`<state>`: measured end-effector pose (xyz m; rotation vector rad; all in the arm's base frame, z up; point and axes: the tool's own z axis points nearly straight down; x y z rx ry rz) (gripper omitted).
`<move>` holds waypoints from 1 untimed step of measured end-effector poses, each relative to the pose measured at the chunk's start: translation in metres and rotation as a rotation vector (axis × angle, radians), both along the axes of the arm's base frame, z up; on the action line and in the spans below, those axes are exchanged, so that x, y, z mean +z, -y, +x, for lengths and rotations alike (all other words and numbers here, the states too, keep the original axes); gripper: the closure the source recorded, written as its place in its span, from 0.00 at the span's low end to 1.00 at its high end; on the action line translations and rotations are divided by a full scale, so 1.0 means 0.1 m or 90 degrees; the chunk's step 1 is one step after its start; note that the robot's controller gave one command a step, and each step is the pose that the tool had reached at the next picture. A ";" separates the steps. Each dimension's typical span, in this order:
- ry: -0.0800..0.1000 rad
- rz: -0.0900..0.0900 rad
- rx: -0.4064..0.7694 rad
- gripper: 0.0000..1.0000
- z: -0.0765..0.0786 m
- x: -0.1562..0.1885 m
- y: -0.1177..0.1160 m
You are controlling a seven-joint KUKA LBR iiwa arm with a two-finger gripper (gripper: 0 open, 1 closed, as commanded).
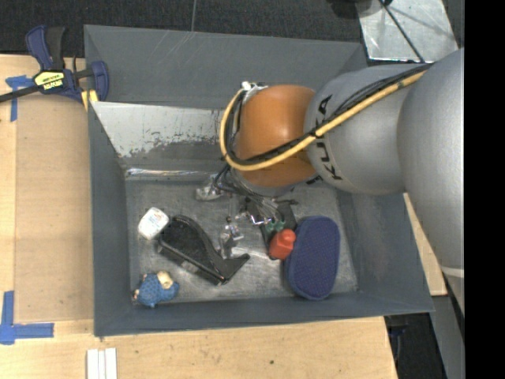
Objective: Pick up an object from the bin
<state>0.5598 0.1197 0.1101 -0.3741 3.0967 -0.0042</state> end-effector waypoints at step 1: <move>0.003 0.000 0.085 0.00 -0.34 -0.09 -0.87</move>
Offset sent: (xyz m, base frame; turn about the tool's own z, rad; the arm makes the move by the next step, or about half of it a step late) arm -0.0531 0.1176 -0.0149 -0.1679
